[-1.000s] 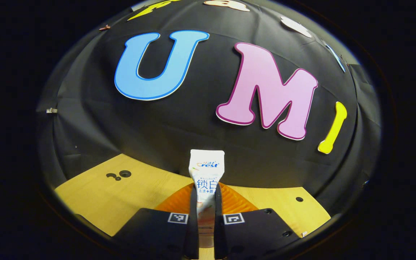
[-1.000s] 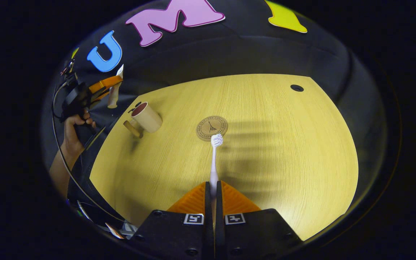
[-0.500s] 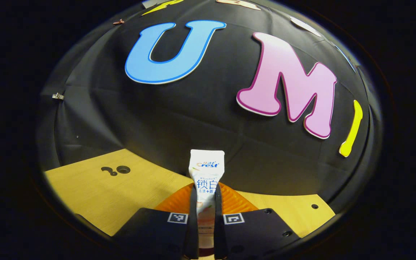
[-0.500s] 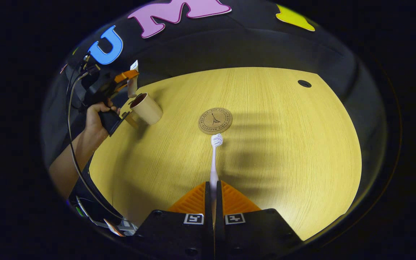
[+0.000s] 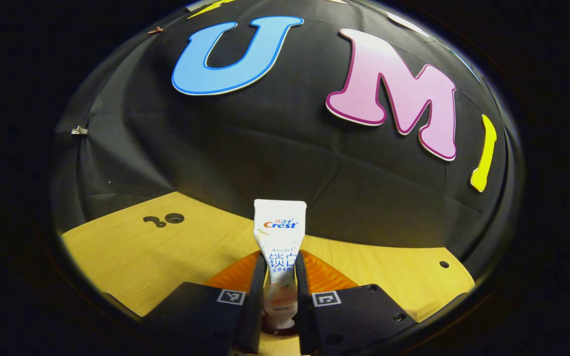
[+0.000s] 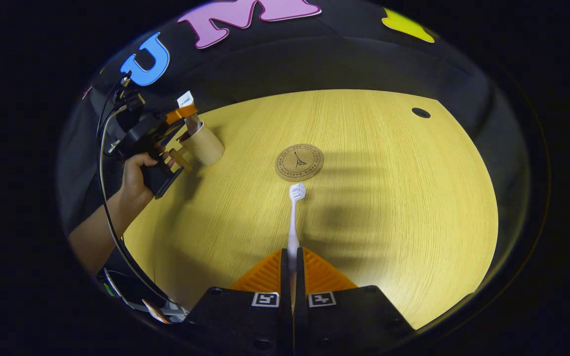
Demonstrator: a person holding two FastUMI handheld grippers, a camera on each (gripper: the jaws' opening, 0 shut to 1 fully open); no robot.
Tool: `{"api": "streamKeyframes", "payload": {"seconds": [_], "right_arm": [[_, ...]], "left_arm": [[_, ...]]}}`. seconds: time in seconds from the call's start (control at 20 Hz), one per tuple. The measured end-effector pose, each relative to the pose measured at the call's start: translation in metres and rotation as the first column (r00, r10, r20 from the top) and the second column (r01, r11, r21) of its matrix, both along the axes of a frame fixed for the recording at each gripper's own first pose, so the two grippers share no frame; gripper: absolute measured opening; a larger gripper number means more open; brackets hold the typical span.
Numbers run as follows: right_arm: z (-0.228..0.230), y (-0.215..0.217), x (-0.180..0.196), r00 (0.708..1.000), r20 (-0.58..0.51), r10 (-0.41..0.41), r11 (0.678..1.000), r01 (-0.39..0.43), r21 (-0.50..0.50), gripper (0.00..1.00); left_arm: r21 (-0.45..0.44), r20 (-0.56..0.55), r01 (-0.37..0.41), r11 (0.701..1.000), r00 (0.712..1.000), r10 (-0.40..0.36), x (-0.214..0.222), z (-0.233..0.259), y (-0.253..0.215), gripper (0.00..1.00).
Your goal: Put the toothbrush and toothpaste on the desktop into the cup, then pick up the cup and place it on the coaster on the desktop.
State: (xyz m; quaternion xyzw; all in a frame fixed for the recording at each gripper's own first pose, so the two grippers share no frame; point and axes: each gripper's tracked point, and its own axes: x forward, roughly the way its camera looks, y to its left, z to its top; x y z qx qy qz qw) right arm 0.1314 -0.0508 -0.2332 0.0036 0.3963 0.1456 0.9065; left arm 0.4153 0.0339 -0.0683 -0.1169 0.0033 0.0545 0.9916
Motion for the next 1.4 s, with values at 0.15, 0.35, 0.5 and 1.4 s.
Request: {"api": "streamKeyframes", "payload": {"seconds": [0.15, 0.35, 0.5, 1.4], "right_arm": [[0.004, 0.010, 0.005, 1.000, 0.026, 0.008, 1.000, -0.008, 0.011, 0.07], [0.023, 0.035, 0.017, 0.996, 0.087, 0.033, 0.998, -0.038, 0.059, 0.06], [0.046, 0.060, 0.033, 0.985, 0.154, 0.079, 0.992, -0.092, 0.083, 0.07], [0.161, 0.238, 0.148, 0.866, 0.483, 0.129, 0.941, -0.260, 0.216, 0.06]], "left_arm": [[0.035, -0.016, 0.016, 0.999, 1.000, -0.015, -0.023, 0.004, -0.001, 0.63], [0.092, -0.072, 0.005, 0.996, 0.997, 0.002, -0.084, -0.002, 0.002, 1.00], [0.122, -0.134, 0.026, 0.992, 0.991, -0.010, -0.142, -0.016, -0.007, 0.98], [-0.039, -0.217, -0.049, 0.998, 0.975, 0.039, -0.286, -0.054, 0.015, 0.98]]}}
